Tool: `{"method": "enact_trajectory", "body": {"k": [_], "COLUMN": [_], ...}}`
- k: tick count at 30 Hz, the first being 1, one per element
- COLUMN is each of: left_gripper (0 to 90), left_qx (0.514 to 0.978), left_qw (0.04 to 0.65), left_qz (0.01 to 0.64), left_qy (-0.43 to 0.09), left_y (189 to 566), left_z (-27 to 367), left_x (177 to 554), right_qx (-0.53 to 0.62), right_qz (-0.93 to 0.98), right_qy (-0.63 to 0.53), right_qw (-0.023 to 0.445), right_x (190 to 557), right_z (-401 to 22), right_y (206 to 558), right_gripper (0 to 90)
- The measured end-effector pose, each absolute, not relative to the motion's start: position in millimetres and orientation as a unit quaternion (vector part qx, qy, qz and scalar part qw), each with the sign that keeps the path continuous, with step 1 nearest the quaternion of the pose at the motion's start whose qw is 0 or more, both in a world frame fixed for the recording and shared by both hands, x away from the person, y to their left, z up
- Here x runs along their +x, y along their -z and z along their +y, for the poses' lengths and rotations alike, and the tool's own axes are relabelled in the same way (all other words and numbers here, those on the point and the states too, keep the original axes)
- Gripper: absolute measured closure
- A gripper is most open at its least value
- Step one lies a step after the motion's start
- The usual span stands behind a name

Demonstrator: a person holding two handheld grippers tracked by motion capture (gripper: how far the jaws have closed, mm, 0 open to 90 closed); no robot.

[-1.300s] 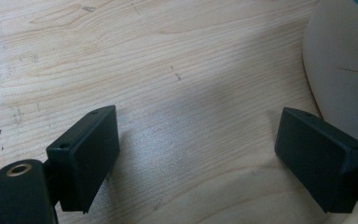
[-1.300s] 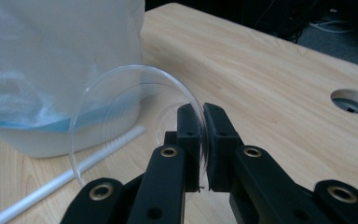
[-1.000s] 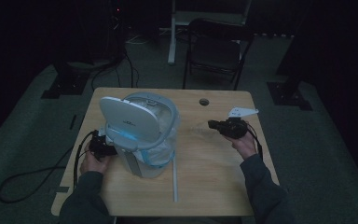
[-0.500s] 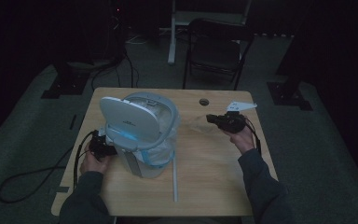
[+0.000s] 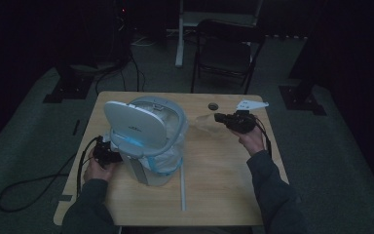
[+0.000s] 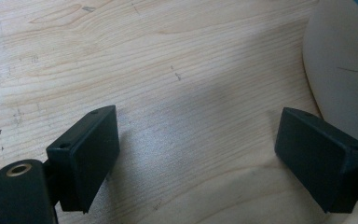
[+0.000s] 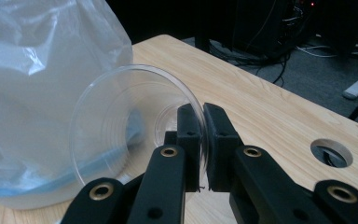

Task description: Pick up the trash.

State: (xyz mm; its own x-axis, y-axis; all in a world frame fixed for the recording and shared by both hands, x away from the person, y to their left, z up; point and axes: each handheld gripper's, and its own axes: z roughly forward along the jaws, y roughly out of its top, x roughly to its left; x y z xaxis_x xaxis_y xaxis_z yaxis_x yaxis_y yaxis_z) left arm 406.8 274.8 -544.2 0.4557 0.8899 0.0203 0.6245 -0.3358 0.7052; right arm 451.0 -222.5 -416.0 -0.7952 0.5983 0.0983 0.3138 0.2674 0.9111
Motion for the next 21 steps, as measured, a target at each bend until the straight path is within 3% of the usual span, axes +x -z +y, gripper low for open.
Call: {"method": "enact_trajectory", "body": {"k": [21], "left_gripper": [14.4], "left_qx": [0.791], "left_qw": [0.321], "left_qz": [0.479], "left_qy": [-0.207], "left_y": [544], "left_z": [275], "left_x": [407], "right_qx": [0.278], "right_qz": [0.778], "right_qy": [-0.545], "right_qw": [0.141], "right_x": [466], "right_z": [-202], "right_y": [388], "right_gripper": [85.5]}}
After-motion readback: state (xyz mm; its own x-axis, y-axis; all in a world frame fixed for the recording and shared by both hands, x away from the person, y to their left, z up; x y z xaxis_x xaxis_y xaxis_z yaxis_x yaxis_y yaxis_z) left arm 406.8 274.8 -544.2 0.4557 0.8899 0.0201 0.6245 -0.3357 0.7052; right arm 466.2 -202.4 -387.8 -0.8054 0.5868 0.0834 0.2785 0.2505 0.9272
